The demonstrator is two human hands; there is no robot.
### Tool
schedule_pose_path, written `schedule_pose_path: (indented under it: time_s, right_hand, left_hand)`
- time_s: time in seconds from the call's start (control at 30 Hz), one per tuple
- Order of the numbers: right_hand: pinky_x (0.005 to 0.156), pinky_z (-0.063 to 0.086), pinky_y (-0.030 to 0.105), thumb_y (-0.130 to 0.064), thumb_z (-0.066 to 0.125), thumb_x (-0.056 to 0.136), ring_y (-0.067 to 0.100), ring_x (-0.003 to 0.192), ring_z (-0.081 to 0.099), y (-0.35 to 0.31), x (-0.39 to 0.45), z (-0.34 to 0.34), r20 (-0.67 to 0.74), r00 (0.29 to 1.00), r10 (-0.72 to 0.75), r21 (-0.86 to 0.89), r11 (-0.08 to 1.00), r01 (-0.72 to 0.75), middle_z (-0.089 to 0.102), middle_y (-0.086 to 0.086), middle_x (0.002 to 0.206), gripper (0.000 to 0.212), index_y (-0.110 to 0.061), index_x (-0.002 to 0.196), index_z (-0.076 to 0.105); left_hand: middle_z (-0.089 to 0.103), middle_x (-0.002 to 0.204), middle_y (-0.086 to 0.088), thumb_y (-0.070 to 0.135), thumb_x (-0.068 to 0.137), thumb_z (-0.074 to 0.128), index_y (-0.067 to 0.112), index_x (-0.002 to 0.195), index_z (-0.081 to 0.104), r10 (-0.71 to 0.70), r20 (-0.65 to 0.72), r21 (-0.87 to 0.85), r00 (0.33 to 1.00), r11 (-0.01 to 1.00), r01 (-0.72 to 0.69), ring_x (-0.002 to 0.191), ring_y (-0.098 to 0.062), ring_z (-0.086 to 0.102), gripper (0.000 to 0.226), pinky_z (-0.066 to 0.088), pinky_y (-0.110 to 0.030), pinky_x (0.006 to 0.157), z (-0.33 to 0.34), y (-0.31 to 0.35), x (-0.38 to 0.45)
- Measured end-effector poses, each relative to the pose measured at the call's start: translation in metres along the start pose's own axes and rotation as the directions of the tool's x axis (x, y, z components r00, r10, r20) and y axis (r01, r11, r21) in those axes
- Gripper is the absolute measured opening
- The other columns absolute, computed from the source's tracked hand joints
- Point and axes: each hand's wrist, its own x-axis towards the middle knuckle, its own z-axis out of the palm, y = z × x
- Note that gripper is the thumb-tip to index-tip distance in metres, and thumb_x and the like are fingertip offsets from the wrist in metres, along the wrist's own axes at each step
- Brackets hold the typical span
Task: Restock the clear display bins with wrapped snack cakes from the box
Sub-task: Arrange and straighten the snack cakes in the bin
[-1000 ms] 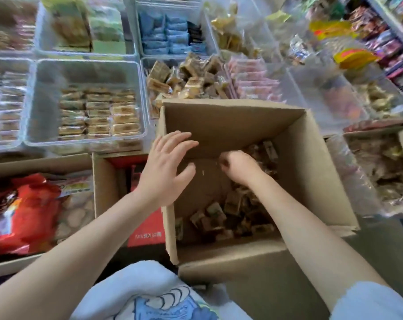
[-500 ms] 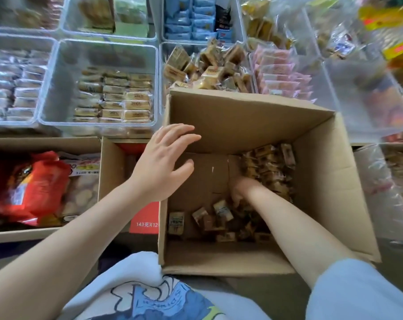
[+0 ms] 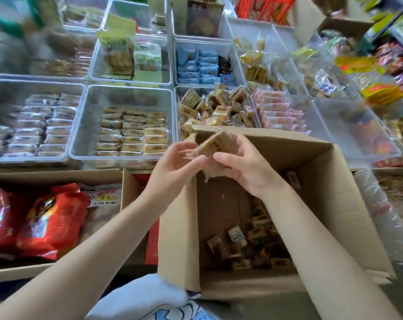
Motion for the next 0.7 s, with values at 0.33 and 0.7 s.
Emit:
schedule_pose_path:
  time_s: [0.33, 0.7]
  right_hand:
    - [0.08, 0.051, 0.016, -0.021, 0.076, 0.087, 0.003, 0.098, 0.06, 0.0, 0.082, 0.155, 0.001, 0.984, -0.177, -0.685, 0.717, 0.13, 0.06, -0.009, 0.107, 0.039, -0.031, 0.118, 0.054]
    - [0.071, 0.045, 0.018, -0.022, 0.076, 0.087, 0.013, 0.078, 0.055, 0.032, 0.254, 0.356, 0.2, 0.956, -0.214, -0.918, 0.301, 0.259, 0.061, -0.004, 0.093, 0.034, -0.02, 0.118, 0.062]
  left_hand:
    - [0.071, 0.081, 0.018, 0.04, 0.065, 0.086, 0.039, 0.102, 0.068, 0.006, 0.031, 0.364, 0.999, 0.931, -0.017, 0.08, 0.0, 0.067, 0.041, 0.052, -0.015, 0.074, -0.205, 0.008, 0.018]
    - [0.068, 0.12, -0.002, 0.043, 0.086, 0.077, 0.017, 0.129, 0.063, 0.073, -0.388, 0.589, 0.919, 0.787, 0.186, 0.108, -0.016, 0.065, 0.053, 0.049, -0.033, 0.093, -0.462, -0.068, 0.038]
